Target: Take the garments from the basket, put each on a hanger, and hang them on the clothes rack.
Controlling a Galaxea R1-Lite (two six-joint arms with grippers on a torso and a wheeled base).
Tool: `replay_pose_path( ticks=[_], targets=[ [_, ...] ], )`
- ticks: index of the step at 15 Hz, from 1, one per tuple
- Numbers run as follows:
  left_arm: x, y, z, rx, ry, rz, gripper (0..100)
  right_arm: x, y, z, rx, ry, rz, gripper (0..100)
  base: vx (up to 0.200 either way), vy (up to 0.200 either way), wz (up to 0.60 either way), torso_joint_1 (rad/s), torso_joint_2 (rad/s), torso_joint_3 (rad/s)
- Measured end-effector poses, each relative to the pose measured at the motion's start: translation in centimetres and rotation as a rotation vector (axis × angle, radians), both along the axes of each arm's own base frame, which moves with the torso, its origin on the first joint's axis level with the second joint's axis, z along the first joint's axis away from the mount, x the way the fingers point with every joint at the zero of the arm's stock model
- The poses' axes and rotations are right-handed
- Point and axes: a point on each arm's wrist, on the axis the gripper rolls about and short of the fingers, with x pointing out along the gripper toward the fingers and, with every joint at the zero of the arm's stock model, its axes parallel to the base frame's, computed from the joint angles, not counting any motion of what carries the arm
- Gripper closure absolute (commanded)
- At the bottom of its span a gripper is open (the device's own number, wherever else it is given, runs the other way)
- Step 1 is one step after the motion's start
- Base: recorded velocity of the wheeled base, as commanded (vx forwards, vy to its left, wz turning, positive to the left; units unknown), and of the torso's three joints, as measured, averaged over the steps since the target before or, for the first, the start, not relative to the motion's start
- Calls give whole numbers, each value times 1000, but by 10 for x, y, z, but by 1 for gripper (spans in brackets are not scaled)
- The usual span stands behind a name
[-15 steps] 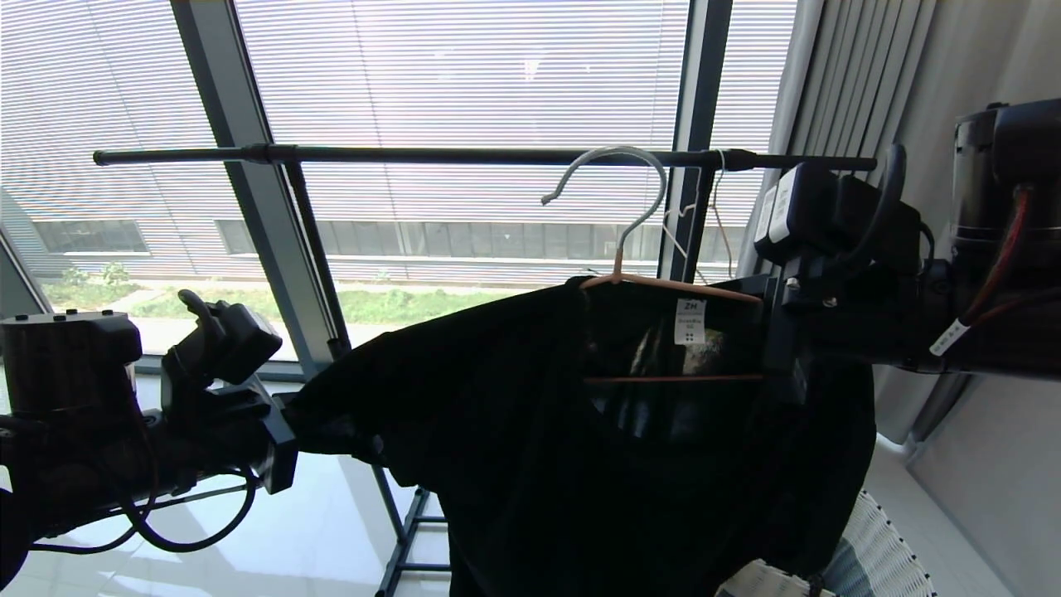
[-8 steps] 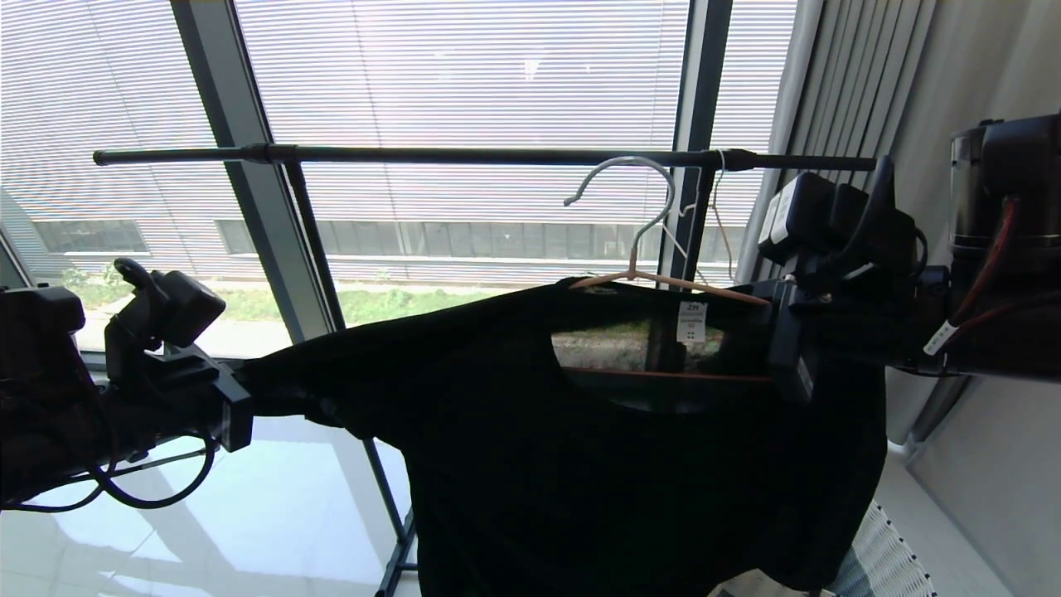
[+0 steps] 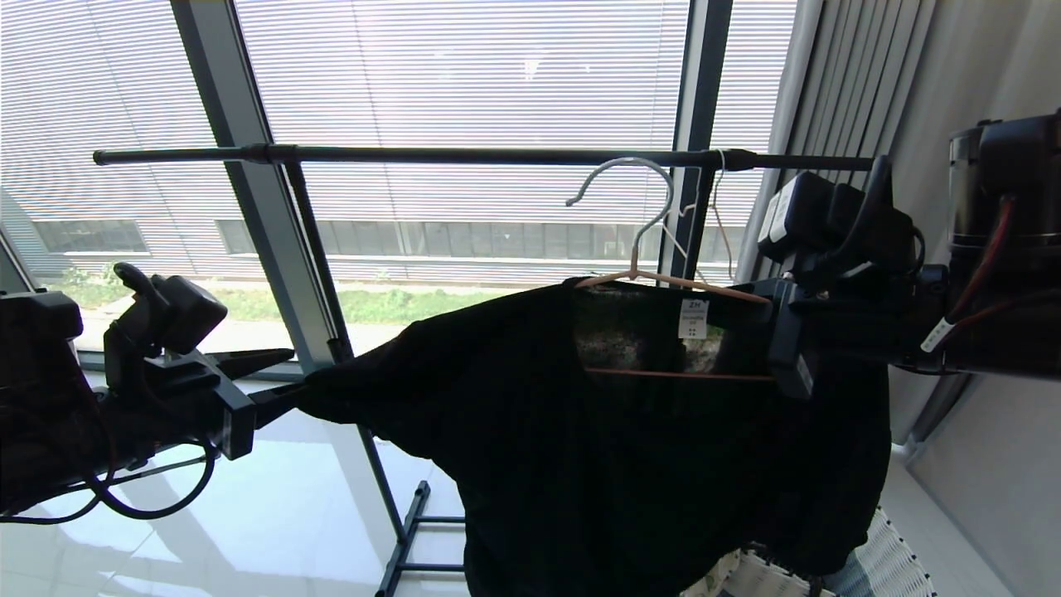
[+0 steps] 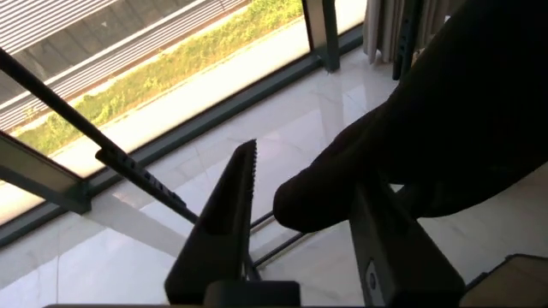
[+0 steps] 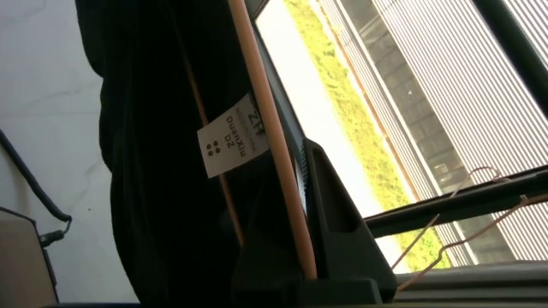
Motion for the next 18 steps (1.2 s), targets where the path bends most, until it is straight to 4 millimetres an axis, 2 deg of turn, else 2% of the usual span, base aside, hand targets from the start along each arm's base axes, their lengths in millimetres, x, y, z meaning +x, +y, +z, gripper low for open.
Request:
replay_pose_path(
  ticks=[2, 5, 8, 10, 12, 14, 16, 18],
  targets=[
    [-3, -2, 6, 12, -22, 24, 0, 1, -1, -2, 2, 26, -54, 100, 0, 0, 0, 0, 0, 0],
    [-16, -6, 27, -29, -72, 76, 0, 2, -4, -18, 15, 130, -251, 100, 0, 0, 0, 0, 0, 0],
    [-23, -7, 54, -172, 83, 142, 0, 3, -6, -33, 0, 237, -395, 100, 0, 0, 0, 0, 0, 0],
    [-31, -7, 75, -197, 218, 247, 0, 5, -5, -37, 20, 292, -451, 100, 0, 0, 0, 0, 0, 0],
    [-31, -10, 91, -149, 158, 391, 0, 15, 2, -38, 87, 345, -528, 100, 0, 0, 0, 0, 0, 0],
    [-29, -17, 86, -101, 86, 509, 0, 30, 12, -32, 150, 340, -628, 100, 0, 0, 0, 0, 0, 0],
    [-29, -26, 75, -89, 65, 510, 0, 48, 25, -25, 234, 331, -724, 100, 0, 0, 0, 0, 0, 0],
    [-31, -31, 69, -78, 73, 486, 0, 59, 33, -22, 278, 333, -748, 100, 0, 0, 0, 0, 0, 0]
  ],
)
